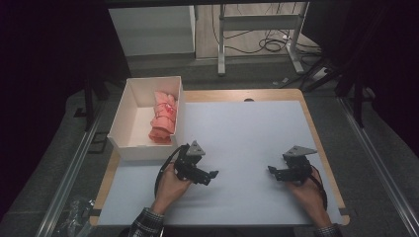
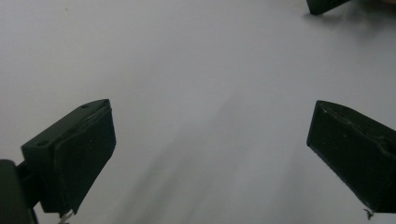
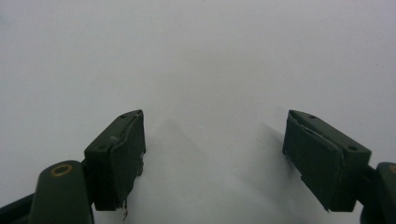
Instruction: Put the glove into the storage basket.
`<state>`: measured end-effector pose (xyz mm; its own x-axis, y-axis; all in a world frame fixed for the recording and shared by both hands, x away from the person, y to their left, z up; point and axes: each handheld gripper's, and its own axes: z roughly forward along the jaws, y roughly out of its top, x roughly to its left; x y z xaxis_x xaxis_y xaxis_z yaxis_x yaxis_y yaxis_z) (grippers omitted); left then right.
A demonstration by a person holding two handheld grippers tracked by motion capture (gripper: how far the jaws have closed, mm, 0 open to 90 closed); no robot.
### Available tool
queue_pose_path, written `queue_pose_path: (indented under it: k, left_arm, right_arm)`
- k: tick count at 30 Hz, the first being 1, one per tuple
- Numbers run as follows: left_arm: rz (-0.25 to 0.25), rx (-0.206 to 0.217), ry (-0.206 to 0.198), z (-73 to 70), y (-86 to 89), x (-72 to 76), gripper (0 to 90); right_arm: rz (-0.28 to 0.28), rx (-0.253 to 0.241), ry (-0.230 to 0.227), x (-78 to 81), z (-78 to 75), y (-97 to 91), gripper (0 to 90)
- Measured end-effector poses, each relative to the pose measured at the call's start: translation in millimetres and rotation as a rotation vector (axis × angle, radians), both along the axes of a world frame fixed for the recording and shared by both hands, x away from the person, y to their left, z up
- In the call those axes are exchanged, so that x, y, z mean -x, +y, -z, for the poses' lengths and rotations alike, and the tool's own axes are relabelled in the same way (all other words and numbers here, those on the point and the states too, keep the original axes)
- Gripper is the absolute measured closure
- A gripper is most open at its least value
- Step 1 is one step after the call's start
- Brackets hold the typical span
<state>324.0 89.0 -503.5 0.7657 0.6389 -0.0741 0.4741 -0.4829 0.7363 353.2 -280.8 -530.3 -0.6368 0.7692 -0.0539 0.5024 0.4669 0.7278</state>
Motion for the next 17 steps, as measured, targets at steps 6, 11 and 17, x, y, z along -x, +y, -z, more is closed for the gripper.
queue_pose_path:
  k: [6, 11, 17]
  left_arm:
    - [-0.004, -0.04, -0.001, 20.5, -2.4, 3.3, 1.4]
    - [-0.022, -0.116, -0.02, 37.1, -6.8, 3.2, 0.8]
    - [-0.022, -0.086, 0.012, 43.4, -4.4, -2.5, 0.0]
  right_arm:
    - [0.0, 0.0, 0.0, 0.0, 0.0, 0.0, 21.4]
    - [0.0, 0.0, 0.0, 0.0, 0.0, 0.0, 21.4]
    - [0.001, 0.0, 0.0, 0.0, 0.1, 0.0, 21.3]
